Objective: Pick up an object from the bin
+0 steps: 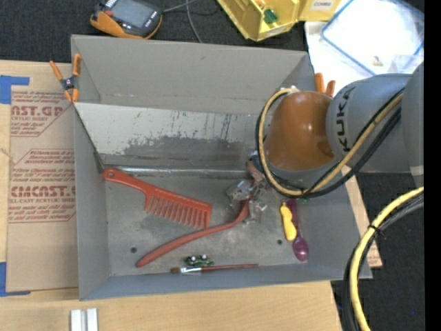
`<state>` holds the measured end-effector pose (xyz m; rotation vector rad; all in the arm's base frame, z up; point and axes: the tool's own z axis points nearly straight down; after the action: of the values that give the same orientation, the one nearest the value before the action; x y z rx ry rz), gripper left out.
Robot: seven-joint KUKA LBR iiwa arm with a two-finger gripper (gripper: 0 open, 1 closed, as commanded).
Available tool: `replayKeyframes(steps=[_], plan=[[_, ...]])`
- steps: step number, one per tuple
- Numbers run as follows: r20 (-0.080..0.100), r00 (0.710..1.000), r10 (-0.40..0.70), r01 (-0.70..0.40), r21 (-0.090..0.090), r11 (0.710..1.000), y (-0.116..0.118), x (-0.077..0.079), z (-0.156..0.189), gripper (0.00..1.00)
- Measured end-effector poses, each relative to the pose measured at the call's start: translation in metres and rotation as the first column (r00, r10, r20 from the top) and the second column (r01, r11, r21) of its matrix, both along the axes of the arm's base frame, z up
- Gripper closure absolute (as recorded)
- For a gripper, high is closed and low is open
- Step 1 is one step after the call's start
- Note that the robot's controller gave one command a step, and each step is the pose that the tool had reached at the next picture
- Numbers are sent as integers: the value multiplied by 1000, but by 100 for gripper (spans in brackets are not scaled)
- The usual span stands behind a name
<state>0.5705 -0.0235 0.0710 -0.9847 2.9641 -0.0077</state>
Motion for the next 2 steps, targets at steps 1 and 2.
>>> replayKeyframes(steps=[1,2], plan=[[0,1000,0,0,0,1000,0,0,0,100],[-14,1000,1,-1,-1,1000,0,-4,31,100]])
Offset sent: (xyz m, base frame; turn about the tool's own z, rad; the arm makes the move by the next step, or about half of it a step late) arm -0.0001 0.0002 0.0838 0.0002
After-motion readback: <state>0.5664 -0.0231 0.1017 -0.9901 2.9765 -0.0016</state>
